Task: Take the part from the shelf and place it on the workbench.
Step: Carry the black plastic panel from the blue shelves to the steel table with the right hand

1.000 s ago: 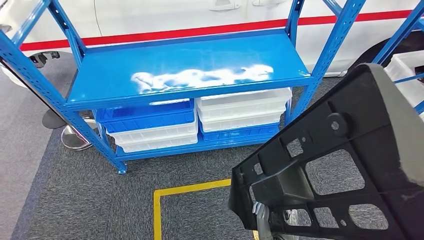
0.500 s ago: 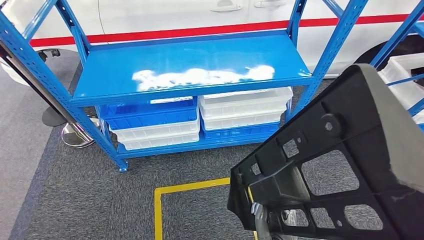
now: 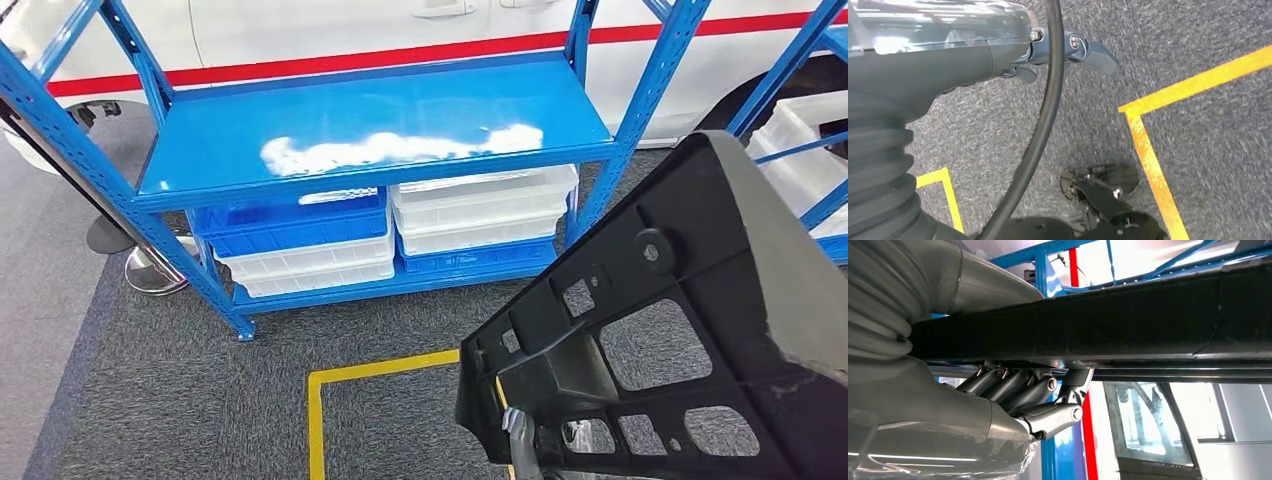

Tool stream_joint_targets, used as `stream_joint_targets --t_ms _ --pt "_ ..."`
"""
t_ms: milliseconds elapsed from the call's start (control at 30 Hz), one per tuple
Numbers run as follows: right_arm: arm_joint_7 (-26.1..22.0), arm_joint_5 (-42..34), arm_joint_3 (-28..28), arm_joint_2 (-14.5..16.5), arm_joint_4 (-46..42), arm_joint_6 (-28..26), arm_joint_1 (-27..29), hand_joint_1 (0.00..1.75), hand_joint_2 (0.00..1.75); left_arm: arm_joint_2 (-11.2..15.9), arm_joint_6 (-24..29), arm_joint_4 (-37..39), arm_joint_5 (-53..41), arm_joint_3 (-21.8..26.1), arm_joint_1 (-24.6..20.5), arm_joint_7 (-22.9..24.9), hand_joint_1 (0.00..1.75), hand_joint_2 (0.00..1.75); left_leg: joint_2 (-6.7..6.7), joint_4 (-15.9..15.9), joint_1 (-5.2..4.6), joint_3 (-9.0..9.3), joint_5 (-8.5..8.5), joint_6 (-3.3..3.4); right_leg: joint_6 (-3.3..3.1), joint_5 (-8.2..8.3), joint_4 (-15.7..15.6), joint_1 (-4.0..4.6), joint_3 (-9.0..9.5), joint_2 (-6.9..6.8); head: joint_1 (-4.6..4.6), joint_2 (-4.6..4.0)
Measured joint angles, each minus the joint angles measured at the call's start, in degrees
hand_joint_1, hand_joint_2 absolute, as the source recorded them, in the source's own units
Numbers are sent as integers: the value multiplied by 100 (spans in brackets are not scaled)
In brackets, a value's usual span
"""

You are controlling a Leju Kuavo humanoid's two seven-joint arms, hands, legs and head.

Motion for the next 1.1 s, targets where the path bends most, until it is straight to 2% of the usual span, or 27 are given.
stream_joint_targets --t_ms 33,100,133,167,200,233,300,333,367,467,533,633,667,700,733,800,833,867,967,1000,1033,1100 --pt "-1 0 1 0 0 0 0 175 175 -3 0 0 -2 0 0 1 0 175 -5 210 9 -88 -146 -28 -28 14 -10 -11 -7 -1 -1 0" --pt "-1 0 3 0 0 0 1 175 175 -8 -2 0 -8 0 3 10 0 175 -9 921 24 -389 -533 -71 -59 27 -8 -1 -34 3 -1 0" --pt "0 0 3 0 0 0 1 175 175 -9 -5 0 -13 0 7 17 0 175 -9 1273 30 -541 -675 -81 -67 32 -5 9 -47 9 -1 0" --pt "1 -1 3 0 0 0 2 175 175 -9 -9 0 -17 0 11 26 0 175 -9 1459 31 -618 -707 -80 -72 36 -1 18 -56 21 -1 0" --pt "3 -3 2 0 0 0 2 175 175 -8 -12 0 -25 0 13 33 0 175 -12 1406 30 -581 -613 -65 -74 38 2 27 -57 41 -1 0" --pt "6 -5 2 0 0 0 2 175 175 -8 -15 0 -36 0 15 41 0 175 -25 1132 26 -437 -428 -37 -74 38 4 38 -49 63 -1 0" --pt "9 -13 3 0 0 -1 1 175 175 -5 -15 0 -56 1 14 53 0 175 -120 332 8 -38 -74 55 -64 44 6 54 -36 107 0 0" --pt "10 -15 3 0 0 -1 0 175 175 -5 -15 0 -65 1 14 57 0 175 -164 46 -6 95 9 95 -47 53 7 53 -42 125 0 0" --pt "12 -17 3 0 0 -5 1 175 175 -4 -15 0 -73 2 14 62 0 175 -195 -108 -21 159 28 125 -22 66 6 44 -56 144 0 0" --pt "16 -20 1 -2 -2 -30 6 175 175 -10 -15 0 -103 2 13 75 0 175 -139 -255 -32 197 80 182 82 105 -22 25 -73 191 1 0" --pt "16 -21 -4 -8 -5 -48 10 175 175 -19 -15 0 -114 2 10 76 0 175 -74 -398 7 250 172 237 129 -57 184 40 -165 143 2 0" --pt "24 -30 -8 -16 -4 -72 20 175 175 -22 -15 0 -116 4 18 76 0 175 26 -438 20 237 214 270 196 -574 1148 6 -617 72 2 0" --pt "28 -33 -9 -20 -3 -76 27 175 175 -22 -15 0 -116 5 20 76 0 175 60 -429 18 228 212 268 225 -647 1392 -13 -732 63 2 0" --pt "30 -36 -10 -23 -3 -77 33 175 175 -22 -15 0 -116 5 21 76 0 175 93 -417 20 223 207 261 253 -605 1443 -34 -753 50 2 0" --pt "31 -37 -11 -25 -2 -77 38 175 175 -24 -15 0 -116 6 20 76 0 175 121 -397 25 221 195 246 274 -457 1266 -54 -658 25 2 0" --pt "33 -37 -11 -26 -2 -76 40 175 175 -28 -15 0 -116 7 15 76 0 175 167 -326 33 215 144 186 290 -96 514 -77 -261 -91 2 0" --pt "33 -37 -10 -26 -2 -76 42 175 175 -30 -15 0 -116 7 13 76 0 175 182 -277 27 208 110 145 267 8 207 -75 -106 -130 1 0" --pt "34 -40 -10 -27 -2 -75 44 175 175 -29 -15 0 -116 7 10 76 0 175 197 -239 18 199 85 105 234 43 33 -64 -25 -153 1 0" --pt "35 -49 -8 -30 -2 -74 56 175 175 -29 -15 0 -116 7 3 76 0 175 229 -206 20 191 57 1 110 48 -7 -39 -40 -84 2 0" --pt "35 -50 -7 -31 -2 -73 57 175 175 -29 -15 0 -116 7 1 76 0 175 200 -163 31 177 10 -32 75 59 -15 -45 -46 -62 1 0" --pt "35 -50 -6 -31 -2 -72 57 175 175 -31 -16 0 -116 7 0 76 0 175 151 -24 41 121 -102 -62 42 73 -24 -55 -53 -43 1 0" --pt "37 -50 -4 -31 -2 -70 55 175 175 -33 -18 0 -119 7 4 79 0 175 40 587 54 -144 -476 -101 -2 90 -28 -54 -76 -2 -1 0"
